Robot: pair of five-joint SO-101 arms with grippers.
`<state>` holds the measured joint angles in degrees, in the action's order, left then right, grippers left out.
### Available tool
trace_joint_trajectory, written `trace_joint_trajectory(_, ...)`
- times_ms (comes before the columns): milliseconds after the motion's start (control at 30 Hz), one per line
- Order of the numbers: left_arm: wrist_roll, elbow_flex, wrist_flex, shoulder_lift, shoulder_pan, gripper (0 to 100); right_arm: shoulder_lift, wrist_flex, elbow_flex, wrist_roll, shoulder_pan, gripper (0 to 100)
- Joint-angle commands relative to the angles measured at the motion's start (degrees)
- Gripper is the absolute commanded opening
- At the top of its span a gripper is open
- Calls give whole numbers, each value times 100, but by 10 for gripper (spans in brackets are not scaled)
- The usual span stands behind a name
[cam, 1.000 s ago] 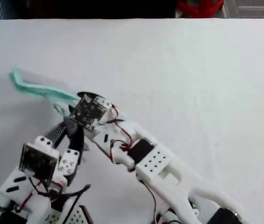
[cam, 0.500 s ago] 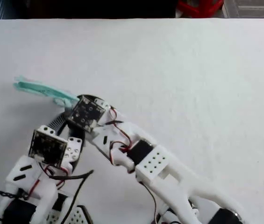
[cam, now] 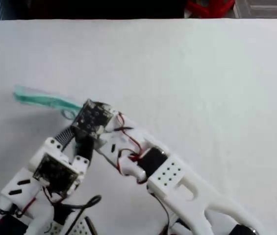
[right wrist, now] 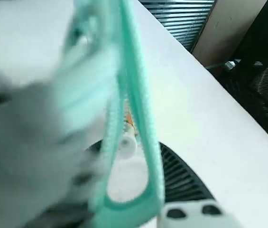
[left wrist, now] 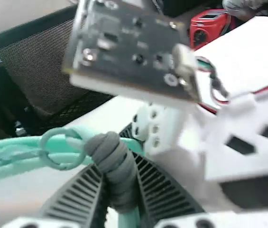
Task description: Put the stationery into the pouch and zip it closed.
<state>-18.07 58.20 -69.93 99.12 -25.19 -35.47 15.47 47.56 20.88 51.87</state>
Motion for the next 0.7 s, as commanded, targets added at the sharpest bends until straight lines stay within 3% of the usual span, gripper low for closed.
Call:
trace_joint_trajectory(0, -149, -88, -563, -127, -664, 24, -13, -119, -1327, -62, 338, 21)
trace_joint_trajectory(400, -589, 360, -615, -127, -725, 24, -514, -84, -1530, -26, 787, 21)
trace_joint_trajectory(667, -598, 422, -554, -154, -1578, 24, -470, 567, -2453, -26, 778, 21)
